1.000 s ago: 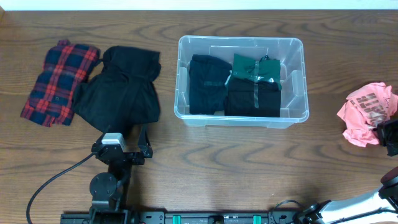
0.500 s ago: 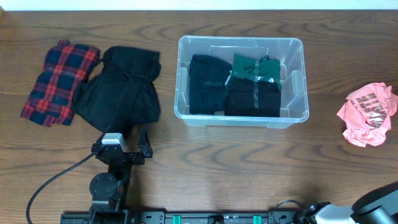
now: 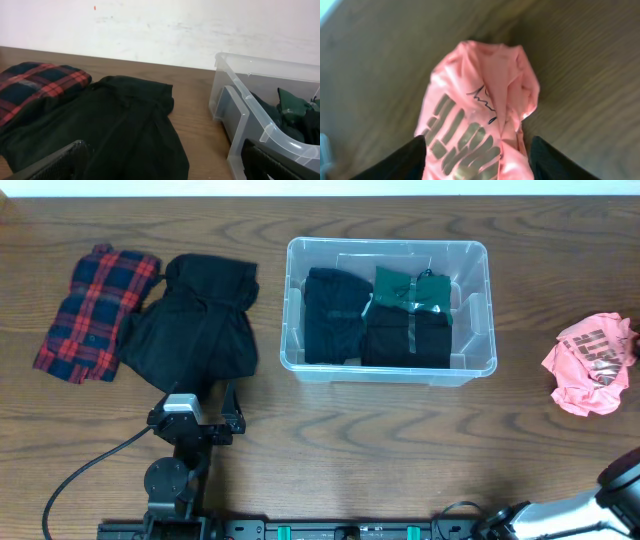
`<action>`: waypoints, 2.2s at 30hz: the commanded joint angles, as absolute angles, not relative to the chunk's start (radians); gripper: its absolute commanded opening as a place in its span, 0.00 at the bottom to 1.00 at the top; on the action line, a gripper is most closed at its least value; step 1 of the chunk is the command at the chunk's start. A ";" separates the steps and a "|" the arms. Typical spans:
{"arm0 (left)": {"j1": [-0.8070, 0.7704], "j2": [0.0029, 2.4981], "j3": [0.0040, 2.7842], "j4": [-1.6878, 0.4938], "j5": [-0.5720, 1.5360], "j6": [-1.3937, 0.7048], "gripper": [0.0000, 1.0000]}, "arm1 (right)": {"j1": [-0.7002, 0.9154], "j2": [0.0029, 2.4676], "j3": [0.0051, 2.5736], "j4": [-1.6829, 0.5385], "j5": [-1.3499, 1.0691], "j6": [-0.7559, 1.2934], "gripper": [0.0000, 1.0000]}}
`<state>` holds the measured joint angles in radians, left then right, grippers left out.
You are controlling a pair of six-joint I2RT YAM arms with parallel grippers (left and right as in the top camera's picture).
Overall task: Pack container
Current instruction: 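Grasp the pink printed shirt with the right gripper, then lift the pink shirt and carry it into the bin's left side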
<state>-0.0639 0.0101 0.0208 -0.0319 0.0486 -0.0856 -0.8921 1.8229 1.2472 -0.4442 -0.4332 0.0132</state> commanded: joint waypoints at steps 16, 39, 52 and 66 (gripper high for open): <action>-0.069 0.004 0.004 -0.067 0.033 -0.088 0.98 | -0.873 2.059 1.242 -0.457 -0.347 -0.023 0.55; -0.069 0.004 0.004 -0.067 0.033 -0.088 0.98 | -0.764 1.751 1.341 -0.524 -0.577 0.056 0.01; -0.069 0.004 0.004 -0.067 0.033 -0.088 0.98 | -0.324 1.374 1.341 -0.498 -0.530 0.120 0.01; -0.069 0.004 0.004 -0.067 0.033 -0.088 0.98 | 0.222 1.497 1.341 -0.290 -0.266 0.332 0.01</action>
